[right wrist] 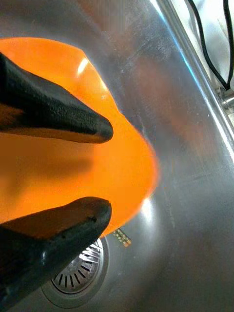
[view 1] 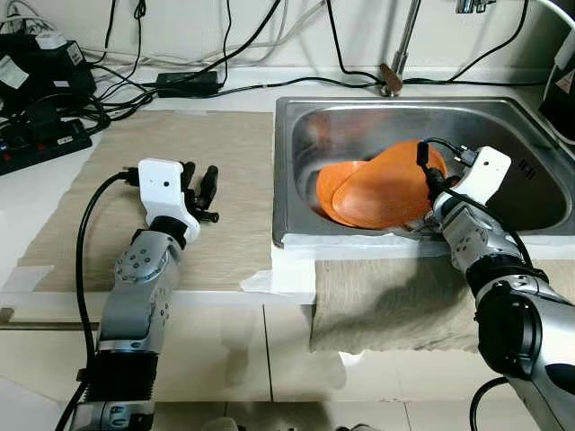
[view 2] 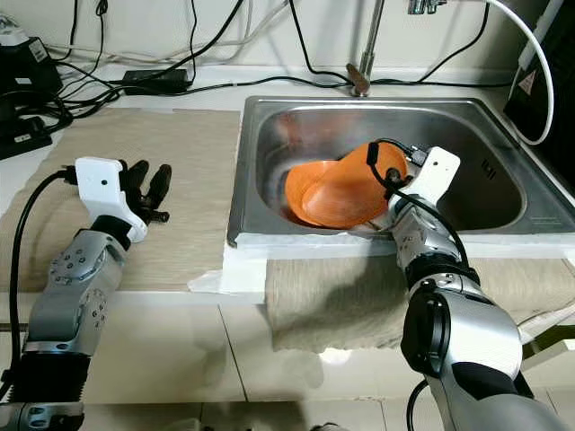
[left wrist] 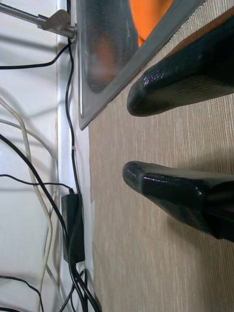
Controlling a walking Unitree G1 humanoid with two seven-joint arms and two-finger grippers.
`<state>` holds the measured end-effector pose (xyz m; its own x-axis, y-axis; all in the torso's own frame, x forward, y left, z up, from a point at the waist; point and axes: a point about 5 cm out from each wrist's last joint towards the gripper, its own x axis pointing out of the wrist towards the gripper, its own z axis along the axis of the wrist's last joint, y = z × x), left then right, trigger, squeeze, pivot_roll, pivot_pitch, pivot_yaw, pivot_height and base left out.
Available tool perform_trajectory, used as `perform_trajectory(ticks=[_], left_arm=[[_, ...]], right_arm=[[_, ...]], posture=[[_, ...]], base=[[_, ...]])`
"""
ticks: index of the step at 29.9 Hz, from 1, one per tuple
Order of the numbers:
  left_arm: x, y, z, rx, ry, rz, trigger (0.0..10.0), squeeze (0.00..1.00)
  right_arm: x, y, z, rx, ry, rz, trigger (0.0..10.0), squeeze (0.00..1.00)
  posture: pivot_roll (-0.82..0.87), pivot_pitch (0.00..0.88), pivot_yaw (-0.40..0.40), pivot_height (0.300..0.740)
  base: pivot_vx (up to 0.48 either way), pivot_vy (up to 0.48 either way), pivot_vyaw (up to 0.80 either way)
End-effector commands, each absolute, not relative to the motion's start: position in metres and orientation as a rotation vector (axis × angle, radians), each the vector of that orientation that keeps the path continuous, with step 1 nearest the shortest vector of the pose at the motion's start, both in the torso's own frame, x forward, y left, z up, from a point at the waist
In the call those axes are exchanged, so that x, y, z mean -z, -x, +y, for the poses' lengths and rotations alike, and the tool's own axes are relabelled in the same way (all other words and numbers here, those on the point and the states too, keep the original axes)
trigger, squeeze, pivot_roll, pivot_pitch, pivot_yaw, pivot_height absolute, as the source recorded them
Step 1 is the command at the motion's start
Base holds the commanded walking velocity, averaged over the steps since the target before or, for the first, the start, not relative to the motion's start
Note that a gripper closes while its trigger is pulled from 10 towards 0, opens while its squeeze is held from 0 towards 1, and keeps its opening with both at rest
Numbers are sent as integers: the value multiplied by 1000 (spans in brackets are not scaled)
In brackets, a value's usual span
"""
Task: Kitchen organization
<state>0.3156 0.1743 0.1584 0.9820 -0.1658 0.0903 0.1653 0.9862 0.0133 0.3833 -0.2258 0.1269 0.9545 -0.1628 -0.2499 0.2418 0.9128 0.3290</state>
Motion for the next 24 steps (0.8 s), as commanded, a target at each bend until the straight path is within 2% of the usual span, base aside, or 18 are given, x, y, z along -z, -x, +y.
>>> perform_trajectory(ticks=[1,9,10,11,12,16,24], left_arm=[[-160,-318,173,177,-16,-86,10000,0],[-162,-319,173,180,-14,-87,10000,0],[-162,-320,174,181,-14,-86,10000,0],[-162,-320,174,181,-15,-86,10000,0],[-162,-320,174,181,-15,-86,10000,0],[-163,-323,173,181,-13,-86,10000,0],[-163,-329,171,168,4,-90,10000,0]], right_arm=[[-95,-369,-220,220,-367,354,10000,1000],[-77,-359,-219,233,-339,416,10000,1000],[-79,-360,-219,228,-318,407,10000,631],[-80,-361,-219,223,-302,401,10000,631],[-84,-364,-218,213,-256,386,10000,0],[-104,-375,-211,165,-142,302,10000,0],[-152,-397,-176,12,-25,58,10000,0]], posture=[[73,0,28,740],[67,0,30,740],[67,0,30,740],[67,0,30,740],[67,0,30,740],[63,0,26,740],[56,0,15,740]], base=[[0,0,0],[0,0,0],[0,0,0],[0,0,0],[0,0,0],[0,0,0],[0,0,0]])
